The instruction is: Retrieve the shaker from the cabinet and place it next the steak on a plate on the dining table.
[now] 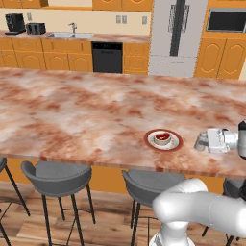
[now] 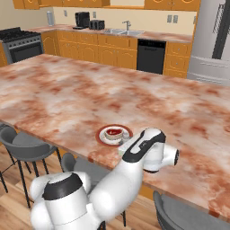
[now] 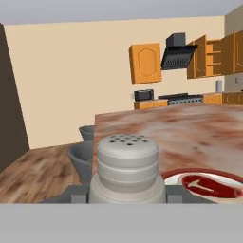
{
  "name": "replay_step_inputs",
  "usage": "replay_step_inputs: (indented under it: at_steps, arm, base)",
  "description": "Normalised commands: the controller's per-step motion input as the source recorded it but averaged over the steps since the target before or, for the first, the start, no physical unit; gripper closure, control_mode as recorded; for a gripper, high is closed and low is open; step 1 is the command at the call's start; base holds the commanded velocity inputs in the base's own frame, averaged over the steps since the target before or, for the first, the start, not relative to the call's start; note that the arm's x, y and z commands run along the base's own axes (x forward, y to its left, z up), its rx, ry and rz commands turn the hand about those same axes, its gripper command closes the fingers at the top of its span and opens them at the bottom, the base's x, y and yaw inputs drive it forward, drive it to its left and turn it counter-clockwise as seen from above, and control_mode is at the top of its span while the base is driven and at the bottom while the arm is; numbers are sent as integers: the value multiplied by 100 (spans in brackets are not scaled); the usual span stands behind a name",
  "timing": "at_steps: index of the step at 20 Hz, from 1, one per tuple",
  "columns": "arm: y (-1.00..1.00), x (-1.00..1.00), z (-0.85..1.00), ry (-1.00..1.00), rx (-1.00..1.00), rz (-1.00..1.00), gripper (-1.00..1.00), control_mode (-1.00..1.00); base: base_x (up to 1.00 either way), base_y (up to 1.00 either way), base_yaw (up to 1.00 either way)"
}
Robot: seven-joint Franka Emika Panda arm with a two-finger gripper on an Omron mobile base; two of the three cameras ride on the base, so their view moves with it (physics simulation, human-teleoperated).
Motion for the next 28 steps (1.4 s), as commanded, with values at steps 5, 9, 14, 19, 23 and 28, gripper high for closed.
replay_step_inputs:
  at_steps: [5,9,14,19,23,28]
  arm:
    - [-5,28,-18,-10,0,0,100,-100]
    - [-23,24,-20,-10,0,0,100,-100]
    - [-17,25,-24,-6,0,0,100,-100]
    - [-4,34,-25,-1,0,0,100,-100]
    - [-4,35,-27,0,0,0,100,-100]
    - [-7,35,-30,1,0,0,100,-100]
  base:
    - [0,0,0]
    - [0,0,0]
    - [0,0,0]
    - [0,0,0]
    - [0,0,0]
    - [0,0,0]
